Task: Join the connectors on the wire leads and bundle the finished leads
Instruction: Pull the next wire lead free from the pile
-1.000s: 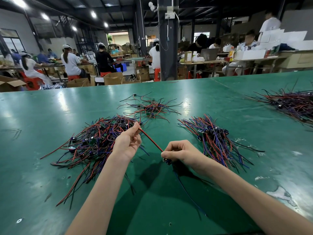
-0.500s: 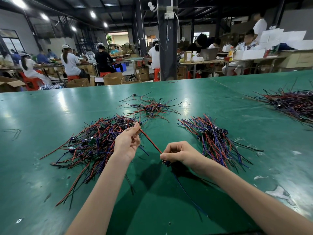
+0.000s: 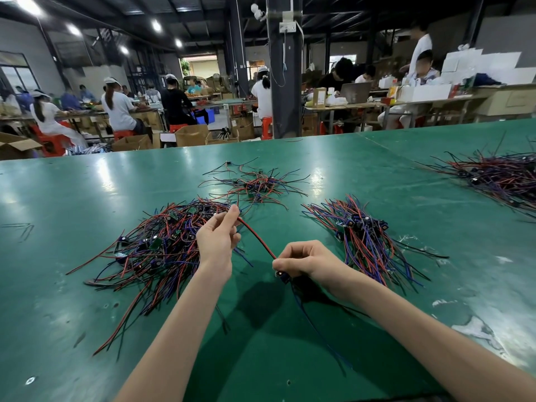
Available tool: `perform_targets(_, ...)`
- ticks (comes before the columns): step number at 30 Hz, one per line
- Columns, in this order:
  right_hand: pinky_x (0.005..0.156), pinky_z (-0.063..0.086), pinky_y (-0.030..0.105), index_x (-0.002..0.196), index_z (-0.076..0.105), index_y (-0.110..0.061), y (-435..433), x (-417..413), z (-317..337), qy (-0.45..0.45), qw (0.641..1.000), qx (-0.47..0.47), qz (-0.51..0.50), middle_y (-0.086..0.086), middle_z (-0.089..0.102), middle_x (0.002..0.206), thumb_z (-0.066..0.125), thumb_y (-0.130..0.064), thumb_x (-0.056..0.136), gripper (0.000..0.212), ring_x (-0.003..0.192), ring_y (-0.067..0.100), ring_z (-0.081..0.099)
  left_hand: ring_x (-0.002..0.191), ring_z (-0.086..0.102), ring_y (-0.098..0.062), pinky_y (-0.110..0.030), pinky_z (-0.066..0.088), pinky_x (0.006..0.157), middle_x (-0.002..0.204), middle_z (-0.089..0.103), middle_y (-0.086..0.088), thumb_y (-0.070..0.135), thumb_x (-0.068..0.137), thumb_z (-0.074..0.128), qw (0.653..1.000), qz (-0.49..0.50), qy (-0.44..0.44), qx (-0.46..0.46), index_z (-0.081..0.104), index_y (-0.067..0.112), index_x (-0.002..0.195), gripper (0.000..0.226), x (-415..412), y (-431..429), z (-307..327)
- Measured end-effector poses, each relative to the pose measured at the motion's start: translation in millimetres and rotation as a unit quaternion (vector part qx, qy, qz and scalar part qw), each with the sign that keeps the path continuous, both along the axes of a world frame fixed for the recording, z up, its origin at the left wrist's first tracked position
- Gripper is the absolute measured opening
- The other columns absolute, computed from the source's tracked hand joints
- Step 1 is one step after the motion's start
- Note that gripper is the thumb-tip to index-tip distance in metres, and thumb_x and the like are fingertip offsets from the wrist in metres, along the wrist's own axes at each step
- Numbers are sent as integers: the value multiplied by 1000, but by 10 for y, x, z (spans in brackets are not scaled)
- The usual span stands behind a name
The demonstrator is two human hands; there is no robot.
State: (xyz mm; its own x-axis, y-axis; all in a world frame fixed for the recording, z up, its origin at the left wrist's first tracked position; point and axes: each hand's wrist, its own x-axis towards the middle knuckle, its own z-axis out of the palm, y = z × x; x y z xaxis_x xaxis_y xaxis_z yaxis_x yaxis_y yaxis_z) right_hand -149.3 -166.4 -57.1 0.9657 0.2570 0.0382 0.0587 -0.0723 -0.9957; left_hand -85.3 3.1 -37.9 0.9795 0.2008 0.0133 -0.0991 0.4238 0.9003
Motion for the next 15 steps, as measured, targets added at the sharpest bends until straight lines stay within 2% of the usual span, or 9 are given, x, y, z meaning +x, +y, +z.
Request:
perform_targets(2,49,37,12,71,62,-8,13,19,10,0,999,23,-22,1,61,60,70,-7,83,14,50,5,48,54,46,-4,-15,44,49,66,60,4,31,85,68,999,-33,-14,30,70,11,82,21,-31,-54,-14)
perform_targets(4,50,39,13,70,61,-8,22,50,20,11,997,61,-52,4,60,64,69,-5,82,15,50,6,52,58,50,-1,-16,45,54,71,67,7,36,84,66,992,-67,-20,109,71,13,83,24,-77,-132,-48)
perform_targets(7,52,41,16,66,60,-12,8,79,29,32,990,104,-93,-1,62,60,68,-5,83,20,54,8,55,61,52,-3,-13,44,54,72,67,3,24,83,70,969,-141,-36,200,71,10,85,14,-176,-276,-133)
perform_targets(10,54,42,16,68,62,-10,-13,83,18,31,987,115,-106,0,62,61,66,-3,84,18,56,8,55,52,47,-3,-14,39,51,60,62,3,12,81,72,961,-164,-56,217,71,7,80,5,-236,-353,-178)
perform_targets(15,53,41,21,65,63,-9,3,71,-7,24,991,92,-89,9,61,66,68,-2,83,19,54,14,53,44,38,-2,-13,34,47,46,53,7,6,77,74,966,-139,-69,205,69,2,70,10,-226,-326,-182)
